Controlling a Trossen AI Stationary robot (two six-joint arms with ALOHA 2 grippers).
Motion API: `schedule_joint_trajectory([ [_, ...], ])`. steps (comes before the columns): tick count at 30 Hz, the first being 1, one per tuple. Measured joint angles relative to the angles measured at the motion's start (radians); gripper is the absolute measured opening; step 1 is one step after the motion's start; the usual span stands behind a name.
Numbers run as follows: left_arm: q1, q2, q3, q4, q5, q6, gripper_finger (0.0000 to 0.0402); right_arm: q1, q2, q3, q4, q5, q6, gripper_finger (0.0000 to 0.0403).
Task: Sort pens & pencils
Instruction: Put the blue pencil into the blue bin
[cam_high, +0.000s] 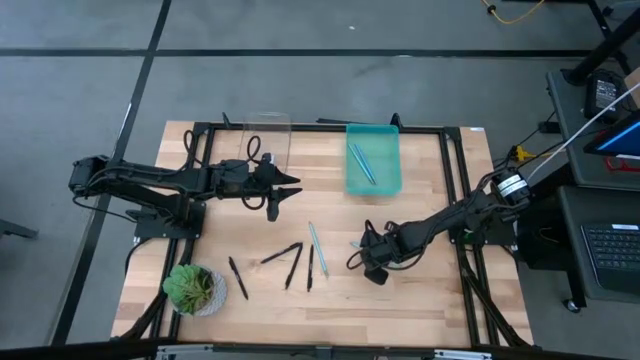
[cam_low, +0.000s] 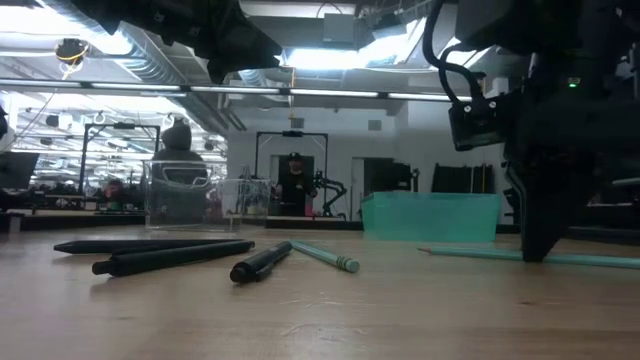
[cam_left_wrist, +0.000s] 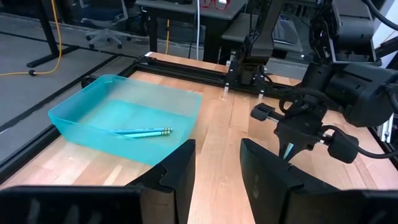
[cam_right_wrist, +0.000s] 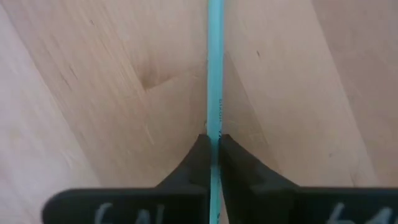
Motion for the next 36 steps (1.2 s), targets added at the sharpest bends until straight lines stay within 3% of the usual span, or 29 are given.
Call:
schedule_joint_trajectory([
  [8,0.000,0.000,0.000,0.000,0.000,-0.001,0.0121,-0.010,-0.024,0.002,-0.001,0.004,-0.004,0.0016],
  [20,0.000,0.000,0.000,-0.003,0.000,0.000,0.0121,-0.015,-0.205,-0.005,-0.063,0.027,-0.007,0.0012],
  [25,0.000,0.000,0.000,-0.004,0.000,0.000,0.0121,-0.041,-0.332,-0.004,-0.078,0.110,-0.032,0.0012],
  [30,0.000,0.000,0.000,-0.006,0.000,0.000,0.0121,-0.093,-0.502,-0.002,-0.066,0.256,-0.137,0.0012],
  [36,0.000,0.000,0.000,-0.006,0.000,0.000,0.0121,-0.242,-0.646,-0.002,-0.054,0.334,-0.259,0.0012],
])
